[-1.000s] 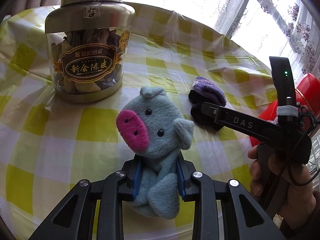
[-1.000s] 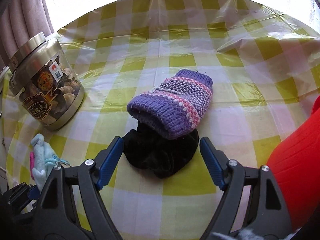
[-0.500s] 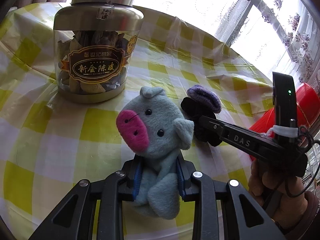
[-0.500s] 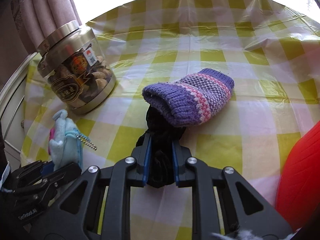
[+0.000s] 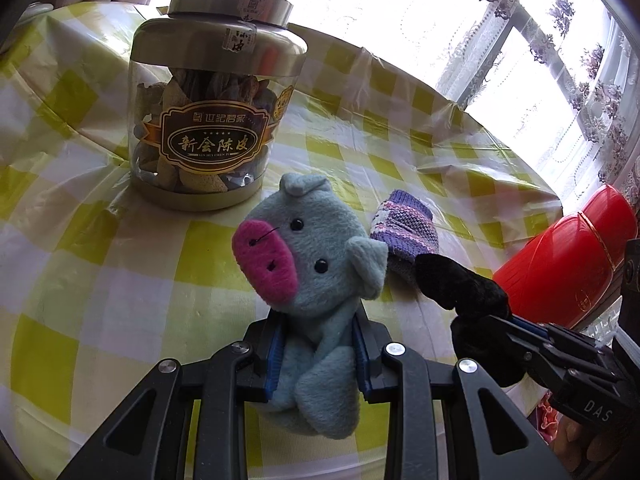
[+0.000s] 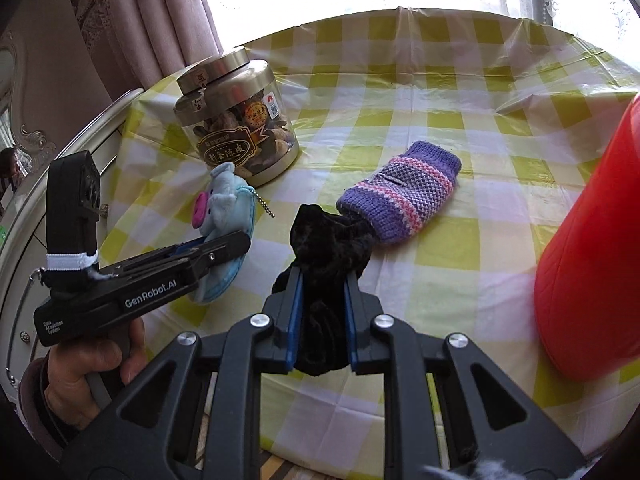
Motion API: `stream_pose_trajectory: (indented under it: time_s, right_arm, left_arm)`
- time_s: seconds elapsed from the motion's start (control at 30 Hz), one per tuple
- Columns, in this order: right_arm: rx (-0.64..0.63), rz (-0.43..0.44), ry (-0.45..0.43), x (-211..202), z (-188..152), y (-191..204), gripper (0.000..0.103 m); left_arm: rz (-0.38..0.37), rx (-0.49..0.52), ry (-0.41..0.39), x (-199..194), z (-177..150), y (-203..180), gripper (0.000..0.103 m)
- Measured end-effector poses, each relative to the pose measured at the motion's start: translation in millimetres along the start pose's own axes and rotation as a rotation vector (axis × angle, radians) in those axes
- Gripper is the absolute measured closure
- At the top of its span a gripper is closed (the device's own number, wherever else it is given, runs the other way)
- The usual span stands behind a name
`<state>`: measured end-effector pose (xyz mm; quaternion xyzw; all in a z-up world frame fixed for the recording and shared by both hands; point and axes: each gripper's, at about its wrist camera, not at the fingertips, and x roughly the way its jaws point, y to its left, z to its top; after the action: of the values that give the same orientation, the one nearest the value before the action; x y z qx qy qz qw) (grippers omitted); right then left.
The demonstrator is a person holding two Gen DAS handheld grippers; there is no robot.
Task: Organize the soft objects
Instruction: 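Carry the blue pouch to the box with the left tool while the right tool carries the black glove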
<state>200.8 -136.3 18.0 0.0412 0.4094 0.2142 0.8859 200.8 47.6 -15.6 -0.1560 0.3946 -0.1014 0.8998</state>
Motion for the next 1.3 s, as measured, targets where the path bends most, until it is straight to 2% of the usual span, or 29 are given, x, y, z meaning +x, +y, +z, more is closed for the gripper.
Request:
stream_pose_trajectory:
  time_s: [0.13, 0.3, 0.5, 0.8, 1.03, 1.3]
  right_arm:
    - [0.001, -0.040, 0.003, -19.1, -11.3, -3.2, 0.081]
    - [0.012, -0.083, -0.008, -47.1, -25.1, -10.2, 0.081]
    - [0.019, -0.121, -0.027, -82.4, -44.4, -23.4, 0.081]
    - [0.035, -0.197, -0.066, -132.7, -69.8, -52.2, 0.081]
    - [0.100, -0.262, -0.073, -169.2, -94.4, -86.5, 0.081]
    - [0.200, -0.411, -0.060, -215.0, -120.7, -142.0, 0.081]
  left_arm:
    - [-0.015, -0.017, -0.022, -8.8, -2.0, 3.5, 0.073]
    - [-0.102, -0.037, -0.054, -27.2, -4.6, 2.2, 0.073]
    - [-0.158, -0.022, -0.064, -50.0, -13.3, -17.0, 0.073]
    - [-0.221, 0.025, -0.011, -63.8, -40.9, -64.8, 0.073]
    - [-0.265, 0.091, 0.035, -65.7, -53.0, -106.9, 0.073]
    - [-0.340, 0.153, 0.091, -62.9, -64.9, -157.8, 0.073]
